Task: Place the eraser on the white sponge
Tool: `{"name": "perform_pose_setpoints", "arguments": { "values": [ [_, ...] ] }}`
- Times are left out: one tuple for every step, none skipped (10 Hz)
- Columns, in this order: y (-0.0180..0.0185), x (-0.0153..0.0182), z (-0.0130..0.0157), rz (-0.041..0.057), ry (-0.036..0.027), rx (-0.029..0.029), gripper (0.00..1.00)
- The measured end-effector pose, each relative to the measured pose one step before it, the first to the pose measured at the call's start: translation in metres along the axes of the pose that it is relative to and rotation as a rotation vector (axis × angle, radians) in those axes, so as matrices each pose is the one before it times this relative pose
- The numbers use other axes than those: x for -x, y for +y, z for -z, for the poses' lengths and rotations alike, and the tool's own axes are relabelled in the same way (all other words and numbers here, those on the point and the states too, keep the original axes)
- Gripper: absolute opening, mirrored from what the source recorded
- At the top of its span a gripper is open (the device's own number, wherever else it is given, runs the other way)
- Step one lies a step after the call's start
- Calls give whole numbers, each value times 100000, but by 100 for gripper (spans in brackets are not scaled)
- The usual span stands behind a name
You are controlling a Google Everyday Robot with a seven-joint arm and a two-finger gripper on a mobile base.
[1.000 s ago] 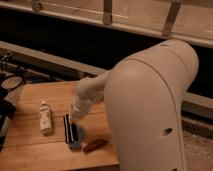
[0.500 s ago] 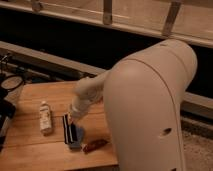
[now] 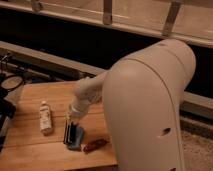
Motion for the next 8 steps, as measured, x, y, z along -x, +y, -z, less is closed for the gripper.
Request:
{"name": "perform_pose_setpoints", "arguments": {
  "values": [
    [-15,-39,-13,27,7,-6,75],
    [26,-28,-48,102,64,-59,75],
    [145,-14,-55,245,47,48,75],
    [116,-46,-72,218,51,32,75],
    [97,-94,-131,115,81,44,78],
    [-1,-15,-31,-20,-51,-29,85],
    [-21,-24,-40,-156,-266,-62,95],
    [-13,-234,-47,-400,-231,-7,100]
  ]
}}
